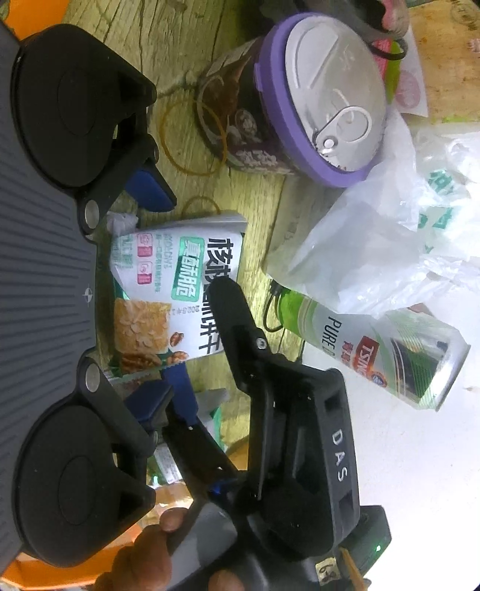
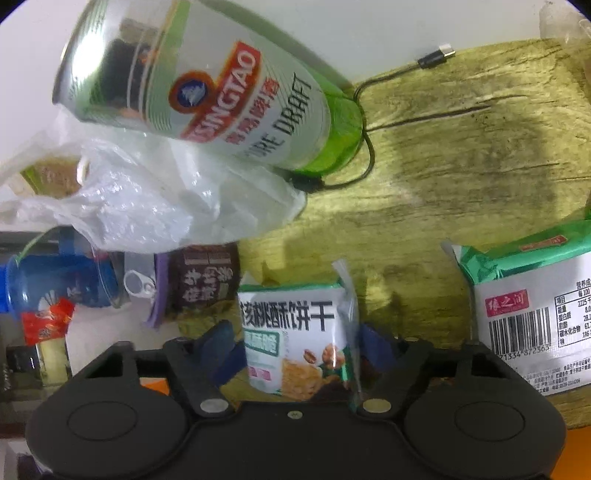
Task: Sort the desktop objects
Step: 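Close the right tool on the walnut cookie packet, then carry the walnut cookie packet with the right tool over the orange tray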
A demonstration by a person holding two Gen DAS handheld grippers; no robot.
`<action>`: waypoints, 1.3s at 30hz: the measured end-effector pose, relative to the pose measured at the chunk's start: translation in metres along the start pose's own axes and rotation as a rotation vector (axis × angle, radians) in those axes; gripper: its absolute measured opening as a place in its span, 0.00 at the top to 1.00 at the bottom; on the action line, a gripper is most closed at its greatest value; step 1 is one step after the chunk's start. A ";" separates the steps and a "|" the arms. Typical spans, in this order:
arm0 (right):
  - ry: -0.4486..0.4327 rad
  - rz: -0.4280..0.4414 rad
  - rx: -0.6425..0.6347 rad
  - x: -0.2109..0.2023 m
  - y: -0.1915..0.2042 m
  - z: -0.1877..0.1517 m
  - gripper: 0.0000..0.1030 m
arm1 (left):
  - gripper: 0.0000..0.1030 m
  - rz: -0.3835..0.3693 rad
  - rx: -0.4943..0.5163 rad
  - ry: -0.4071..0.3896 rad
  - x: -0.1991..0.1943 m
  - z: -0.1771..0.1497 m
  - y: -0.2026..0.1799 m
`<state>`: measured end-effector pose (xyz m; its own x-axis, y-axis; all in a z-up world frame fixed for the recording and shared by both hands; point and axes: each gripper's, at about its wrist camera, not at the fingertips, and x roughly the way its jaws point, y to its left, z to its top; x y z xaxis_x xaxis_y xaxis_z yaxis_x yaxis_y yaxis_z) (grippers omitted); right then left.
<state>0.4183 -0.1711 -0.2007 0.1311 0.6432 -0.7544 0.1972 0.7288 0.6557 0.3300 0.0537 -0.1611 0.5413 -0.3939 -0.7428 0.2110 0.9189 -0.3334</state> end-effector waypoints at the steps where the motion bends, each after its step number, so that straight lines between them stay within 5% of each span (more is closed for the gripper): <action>1: 0.003 -0.002 -0.006 0.000 0.000 -0.001 0.31 | 0.05 -0.003 0.007 -0.001 0.001 0.000 -0.001; 12: -0.001 -0.009 -0.047 -0.006 0.006 -0.005 0.42 | 0.07 0.007 0.041 -0.025 -0.044 -0.041 0.005; 17: -0.012 -0.022 -0.061 -0.008 0.005 -0.007 0.50 | 0.09 0.009 0.057 -0.045 -0.023 -0.047 0.005; 39: -0.043 -0.011 -0.052 -0.002 -0.004 -0.011 0.49 | 0.10 0.043 0.087 -0.054 -0.019 -0.052 0.001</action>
<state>0.4067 -0.1734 -0.2014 0.1708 0.6249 -0.7618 0.1480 0.7481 0.6469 0.2777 0.0610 -0.1775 0.5941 -0.3542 -0.7222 0.2552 0.9344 -0.2483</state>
